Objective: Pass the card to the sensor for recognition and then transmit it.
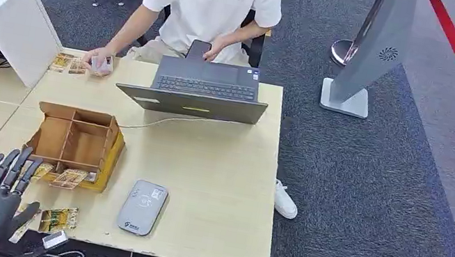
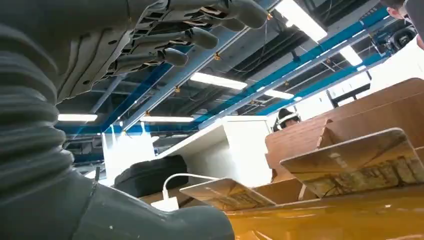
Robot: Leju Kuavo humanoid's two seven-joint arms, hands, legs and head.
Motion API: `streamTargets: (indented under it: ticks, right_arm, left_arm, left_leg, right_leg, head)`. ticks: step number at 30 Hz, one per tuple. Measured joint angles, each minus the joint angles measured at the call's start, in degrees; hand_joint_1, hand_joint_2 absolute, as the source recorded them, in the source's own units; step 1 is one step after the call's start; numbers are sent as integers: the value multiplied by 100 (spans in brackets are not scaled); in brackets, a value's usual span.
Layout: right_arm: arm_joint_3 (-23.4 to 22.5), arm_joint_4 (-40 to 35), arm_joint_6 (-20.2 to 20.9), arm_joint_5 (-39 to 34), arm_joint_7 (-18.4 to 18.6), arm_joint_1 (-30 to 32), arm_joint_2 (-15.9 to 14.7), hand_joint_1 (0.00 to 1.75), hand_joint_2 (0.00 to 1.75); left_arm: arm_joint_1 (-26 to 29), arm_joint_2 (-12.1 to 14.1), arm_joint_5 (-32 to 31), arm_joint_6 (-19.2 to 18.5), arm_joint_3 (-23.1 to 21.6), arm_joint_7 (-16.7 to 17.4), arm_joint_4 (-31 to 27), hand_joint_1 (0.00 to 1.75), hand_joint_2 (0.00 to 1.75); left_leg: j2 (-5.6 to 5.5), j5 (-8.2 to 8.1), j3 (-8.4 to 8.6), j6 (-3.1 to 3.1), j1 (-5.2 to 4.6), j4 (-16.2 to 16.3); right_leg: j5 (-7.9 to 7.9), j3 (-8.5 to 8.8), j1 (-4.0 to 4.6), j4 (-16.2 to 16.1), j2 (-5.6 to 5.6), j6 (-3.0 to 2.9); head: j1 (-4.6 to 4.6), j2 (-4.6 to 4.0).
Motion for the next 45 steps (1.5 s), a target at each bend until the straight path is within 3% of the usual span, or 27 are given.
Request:
streamTargets:
  ticks: [10, 19, 33, 45]
  right_arm:
    - [9, 0, 2, 9, 4, -8, 11, 0, 175]
    - [81, 4, 4, 35, 11, -11, 26, 0, 175]
    - [131, 4, 17, 100, 13, -30, 31, 0, 175]
    - [168, 4, 17, 107, 33, -40, 37, 0, 175]
  left_arm:
    - [-43, -63, -4, 0, -39, 78, 103, 0, 175]
    - [-199, -52, -13, 0, -254, 391, 182, 0, 175]
    - [-546, 125, -24, 0, -645, 774, 437, 0, 175]
    - [-713, 208, -7, 0, -901, 874, 562, 0, 175]
  left_leg:
    - [1, 0, 2, 0, 0, 0]
    - [2, 1, 4, 0, 0, 0]
    - [3, 1, 4, 0, -1, 0]
    - [3, 2, 4, 0, -1, 1]
  right_leg:
    - [0, 0, 0, 0, 3, 0]
    - [1, 0, 0, 0, 4, -1]
    - [1, 0, 0, 0, 5, -1]
    - [1, -1, 0, 0, 6, 0]
  head:
    - [0, 0]
    - [-2, 0]
    - [0, 0]
    - [-4, 0]
